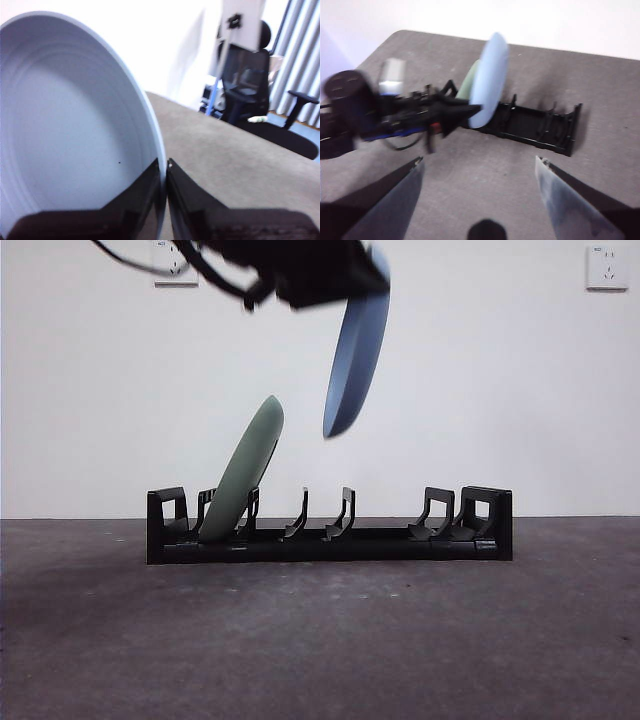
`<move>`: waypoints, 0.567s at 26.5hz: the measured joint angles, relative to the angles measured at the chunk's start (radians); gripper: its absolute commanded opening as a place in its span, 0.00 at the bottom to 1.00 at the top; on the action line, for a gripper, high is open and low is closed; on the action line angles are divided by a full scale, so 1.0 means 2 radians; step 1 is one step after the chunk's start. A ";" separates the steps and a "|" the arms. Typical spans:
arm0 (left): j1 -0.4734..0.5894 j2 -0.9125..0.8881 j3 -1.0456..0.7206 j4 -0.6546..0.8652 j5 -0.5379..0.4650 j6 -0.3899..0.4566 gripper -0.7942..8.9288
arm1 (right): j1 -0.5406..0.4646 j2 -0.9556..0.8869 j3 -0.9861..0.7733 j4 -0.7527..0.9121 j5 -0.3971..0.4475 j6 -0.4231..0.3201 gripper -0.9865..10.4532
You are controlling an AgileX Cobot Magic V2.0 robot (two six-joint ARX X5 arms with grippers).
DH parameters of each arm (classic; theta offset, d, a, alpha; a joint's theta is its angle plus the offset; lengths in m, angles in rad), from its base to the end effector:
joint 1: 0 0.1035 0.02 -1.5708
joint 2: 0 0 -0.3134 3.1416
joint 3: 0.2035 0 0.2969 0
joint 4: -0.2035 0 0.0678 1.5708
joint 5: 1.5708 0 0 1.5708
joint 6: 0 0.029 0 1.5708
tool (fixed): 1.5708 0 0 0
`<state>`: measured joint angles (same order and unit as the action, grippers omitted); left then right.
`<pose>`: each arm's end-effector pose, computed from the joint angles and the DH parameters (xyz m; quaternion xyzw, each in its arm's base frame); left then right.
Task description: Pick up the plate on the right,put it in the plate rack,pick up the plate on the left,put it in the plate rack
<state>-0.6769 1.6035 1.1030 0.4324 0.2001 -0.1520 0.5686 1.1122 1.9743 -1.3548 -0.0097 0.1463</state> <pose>0.3161 -0.2614 0.3233 -0.0607 0.0652 -0.4206 0.9029 0.0927 0.0596 0.5985 0.0009 0.2540 0.2587 0.9320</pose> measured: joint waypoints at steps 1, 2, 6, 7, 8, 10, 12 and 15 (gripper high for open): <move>0.003 0.014 0.011 0.000 0.000 -0.002 0.07 | 0.000 0.000 0.000 0.000 -0.006 0.000 0.42; 0.005 0.026 0.020 0.000 0.000 -0.003 0.07 | 0.000 0.000 0.000 0.000 -0.009 0.000 0.42; 0.009 0.066 0.054 0.000 -0.003 -0.005 0.07 | 0.000 0.001 0.000 0.000 -0.012 -0.001 0.42; 0.010 0.072 0.060 0.001 -0.006 -0.006 0.07 | 0.000 0.001 0.000 0.000 -0.012 -0.002 0.42; 0.011 0.078 0.065 0.002 -0.008 -0.006 0.07 | 0.000 0.001 0.000 0.000 -0.012 -0.002 0.42; 0.015 0.089 0.073 0.002 -0.015 -0.006 0.07 | 0.000 0.002 0.000 0.000 -0.012 -0.004 0.42; 0.021 0.099 0.076 0.002 -0.019 -0.007 0.07 | 0.000 0.002 0.000 0.000 -0.012 -0.005 0.42; 0.029 0.109 0.076 -0.002 -0.021 -0.007 0.07 | 0.000 0.002 0.000 0.000 -0.012 -0.008 0.42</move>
<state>-0.6186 1.8225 1.2552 0.4282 0.1574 -0.1661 0.5686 1.1160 1.9743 -1.3548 -0.0341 0.1310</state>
